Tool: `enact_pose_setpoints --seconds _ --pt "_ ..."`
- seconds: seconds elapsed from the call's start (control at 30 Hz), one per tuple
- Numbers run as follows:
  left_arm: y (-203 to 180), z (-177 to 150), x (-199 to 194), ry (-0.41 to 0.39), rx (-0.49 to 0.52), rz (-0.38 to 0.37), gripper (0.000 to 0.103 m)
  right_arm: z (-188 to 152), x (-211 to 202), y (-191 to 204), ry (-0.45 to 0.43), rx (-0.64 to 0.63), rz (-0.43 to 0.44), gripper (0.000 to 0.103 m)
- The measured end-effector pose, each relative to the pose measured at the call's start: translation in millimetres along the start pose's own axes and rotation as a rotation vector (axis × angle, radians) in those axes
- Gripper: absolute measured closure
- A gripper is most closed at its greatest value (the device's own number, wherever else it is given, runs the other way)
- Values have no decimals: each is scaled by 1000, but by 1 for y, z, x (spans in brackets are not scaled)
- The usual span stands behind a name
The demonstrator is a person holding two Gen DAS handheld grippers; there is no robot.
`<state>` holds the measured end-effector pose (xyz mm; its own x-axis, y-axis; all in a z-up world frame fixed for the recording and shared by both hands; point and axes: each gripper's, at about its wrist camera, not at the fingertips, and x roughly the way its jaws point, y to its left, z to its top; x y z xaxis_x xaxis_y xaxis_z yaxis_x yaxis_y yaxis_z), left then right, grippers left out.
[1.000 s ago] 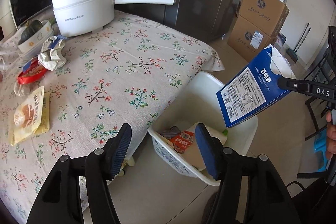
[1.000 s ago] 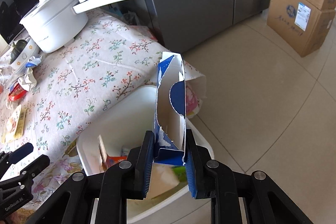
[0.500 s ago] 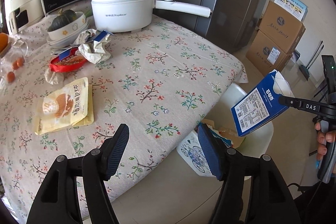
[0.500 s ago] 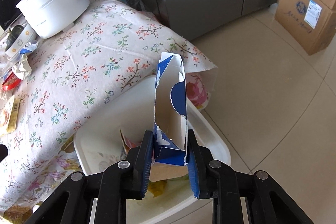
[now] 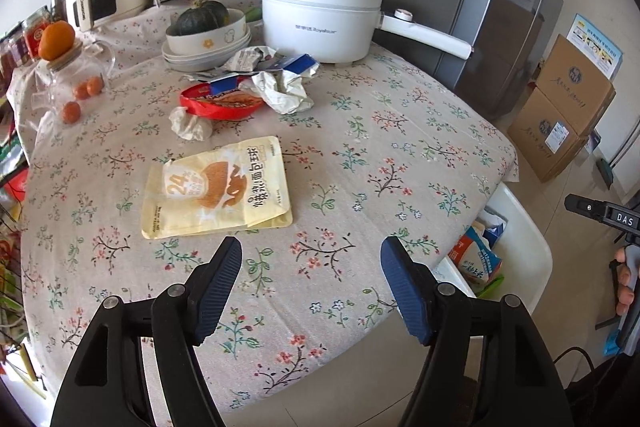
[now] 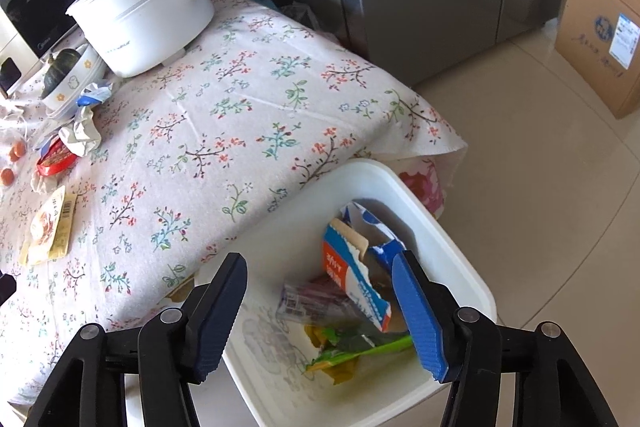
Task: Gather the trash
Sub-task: 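Carry the blue box and tan paper bag over the white bin and release both, then grasp the yellow snack pouch with the left tool while the right tool grasps crumpled white paper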
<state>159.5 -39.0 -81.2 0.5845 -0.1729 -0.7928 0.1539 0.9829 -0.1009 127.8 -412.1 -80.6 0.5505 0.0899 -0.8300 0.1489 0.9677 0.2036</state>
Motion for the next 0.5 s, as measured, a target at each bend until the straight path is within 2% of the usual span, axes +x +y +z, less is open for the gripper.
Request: enact_pose_setpoints --seconds 0.33,0.5 --pt "68 -1 7 22 -113 93 25 6 18 45 20 -75 36 31" --pt "76 -1 25 52 -107 117 25 9 32 69 44 -117 48 30"
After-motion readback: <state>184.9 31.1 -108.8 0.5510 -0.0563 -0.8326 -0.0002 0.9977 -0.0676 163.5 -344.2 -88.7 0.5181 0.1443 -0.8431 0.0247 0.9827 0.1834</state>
